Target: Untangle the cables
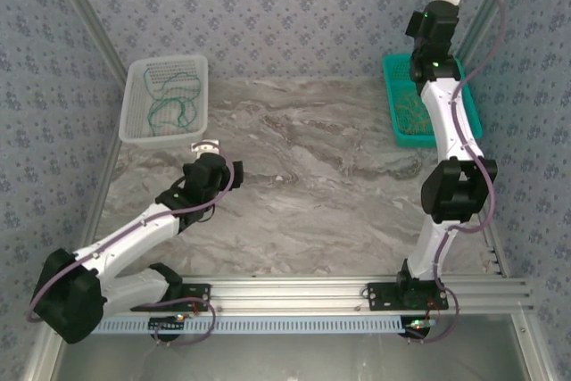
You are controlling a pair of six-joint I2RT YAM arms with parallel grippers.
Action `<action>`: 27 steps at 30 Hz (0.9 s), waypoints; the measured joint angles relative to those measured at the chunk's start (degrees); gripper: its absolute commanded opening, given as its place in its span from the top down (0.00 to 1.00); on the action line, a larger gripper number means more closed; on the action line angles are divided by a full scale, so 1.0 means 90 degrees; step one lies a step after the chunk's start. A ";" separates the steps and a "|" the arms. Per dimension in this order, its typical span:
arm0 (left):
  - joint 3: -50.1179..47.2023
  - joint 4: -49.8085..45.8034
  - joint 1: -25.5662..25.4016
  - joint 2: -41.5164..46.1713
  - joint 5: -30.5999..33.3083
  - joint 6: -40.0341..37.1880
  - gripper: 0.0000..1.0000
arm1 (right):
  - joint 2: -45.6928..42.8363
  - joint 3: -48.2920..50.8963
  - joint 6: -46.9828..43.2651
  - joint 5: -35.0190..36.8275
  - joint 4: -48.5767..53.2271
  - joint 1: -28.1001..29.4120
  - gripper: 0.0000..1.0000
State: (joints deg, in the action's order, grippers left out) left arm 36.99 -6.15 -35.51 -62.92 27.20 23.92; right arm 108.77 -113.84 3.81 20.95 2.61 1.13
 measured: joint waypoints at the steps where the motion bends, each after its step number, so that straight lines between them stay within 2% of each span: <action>1: 0.0000 0.0002 0.0005 -0.0032 -0.0024 0.0000 0.03 | -0.0005 0.0041 -0.0039 0.0046 -0.0053 0.0058 1.00; 5: 0.0000 0.0010 0.0005 -0.0146 -0.0078 -0.0002 0.03 | -0.0243 0.1056 -0.0049 0.0189 -0.0576 0.0117 1.00; 10: 0.0000 -0.0002 0.0017 -0.0192 -0.0095 -0.0005 0.02 | -0.0216 0.2654 0.0279 0.0250 -0.0979 -0.0172 1.00; 14: 0.0000 -0.0002 0.0056 -0.0192 -0.0097 -0.0005 0.02 | 0.0233 0.2878 0.0653 0.0085 -0.0882 -0.0551 1.00; 17: 0.0000 0.0000 0.0078 -0.0204 -0.0114 -0.0005 0.02 | 0.0750 0.2385 0.0840 -0.0306 -0.0362 -0.0794 1.00; 23: 0.0000 0.0019 0.0112 -0.0442 -0.0158 -0.0002 0.01 | 0.2424 -0.0435 0.0964 -0.0945 0.1882 -0.1003 1.00; 27: 0.0002 0.0066 0.0163 -0.0588 -0.0265 0.0000 0.01 | 0.2953 -0.1292 0.1005 -0.1151 0.3031 -0.0996 1.00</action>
State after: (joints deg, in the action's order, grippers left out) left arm 37.01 -5.56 -34.04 -68.20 24.82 23.92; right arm 135.35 -125.47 12.86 10.59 29.89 -7.84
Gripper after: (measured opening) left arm 0.990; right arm 0.068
